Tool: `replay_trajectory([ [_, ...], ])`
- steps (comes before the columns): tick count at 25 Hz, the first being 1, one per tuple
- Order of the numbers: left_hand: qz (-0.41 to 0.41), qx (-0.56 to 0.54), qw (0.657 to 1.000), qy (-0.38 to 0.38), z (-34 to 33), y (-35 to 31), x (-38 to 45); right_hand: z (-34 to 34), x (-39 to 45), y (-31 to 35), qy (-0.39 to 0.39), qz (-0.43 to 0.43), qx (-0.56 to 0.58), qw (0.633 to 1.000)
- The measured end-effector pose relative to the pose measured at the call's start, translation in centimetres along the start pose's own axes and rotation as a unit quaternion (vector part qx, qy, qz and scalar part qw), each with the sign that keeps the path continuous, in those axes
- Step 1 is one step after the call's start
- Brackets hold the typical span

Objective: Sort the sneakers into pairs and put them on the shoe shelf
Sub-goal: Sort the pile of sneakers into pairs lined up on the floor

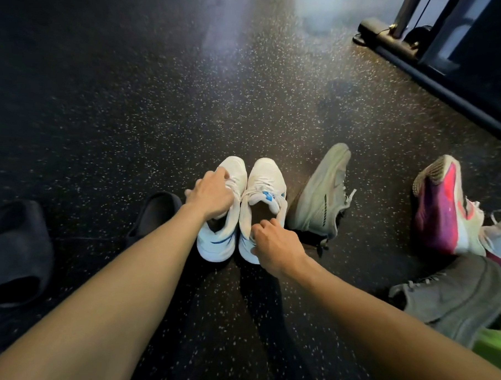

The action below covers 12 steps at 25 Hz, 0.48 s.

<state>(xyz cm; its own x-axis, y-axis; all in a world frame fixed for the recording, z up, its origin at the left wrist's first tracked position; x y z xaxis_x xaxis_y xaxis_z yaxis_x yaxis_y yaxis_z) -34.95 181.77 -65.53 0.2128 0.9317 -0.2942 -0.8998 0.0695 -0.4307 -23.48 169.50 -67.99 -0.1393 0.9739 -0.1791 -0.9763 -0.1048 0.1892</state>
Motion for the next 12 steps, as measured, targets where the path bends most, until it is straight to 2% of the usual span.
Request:
replay_trajectory([
  [3,-0.05,0.049,0.997,-0.026,0.7,-1.1,-0.6,1.2,0.0,-0.6,-0.006,-0.009,0.042,0.999],
  [7,-0.14,0.091,0.983,-0.081,1.0,-3.2,-1.0,4.2,-0.9,-2.0,-0.067,-0.014,0.059,0.996],
  [12,-0.214,0.131,0.964,-0.092,0.2,-7.9,-1.3,7.3,-3.1,-6.2,-0.143,-0.075,0.047,0.986],
])
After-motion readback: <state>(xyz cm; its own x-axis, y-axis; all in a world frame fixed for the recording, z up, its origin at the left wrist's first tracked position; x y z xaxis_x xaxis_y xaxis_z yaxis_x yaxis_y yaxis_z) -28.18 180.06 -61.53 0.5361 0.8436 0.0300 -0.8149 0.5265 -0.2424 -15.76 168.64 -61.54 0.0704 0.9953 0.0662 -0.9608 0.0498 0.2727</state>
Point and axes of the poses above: each hand's wrist, its own x-axis towards the middle knuckle, its own z-axis out of the back of the hand, y = z × x, the point moved 4 cm from there along x, towards the middle knuckle, and after that the axes turned 2 degrees about -x, right-handed, at the moved point
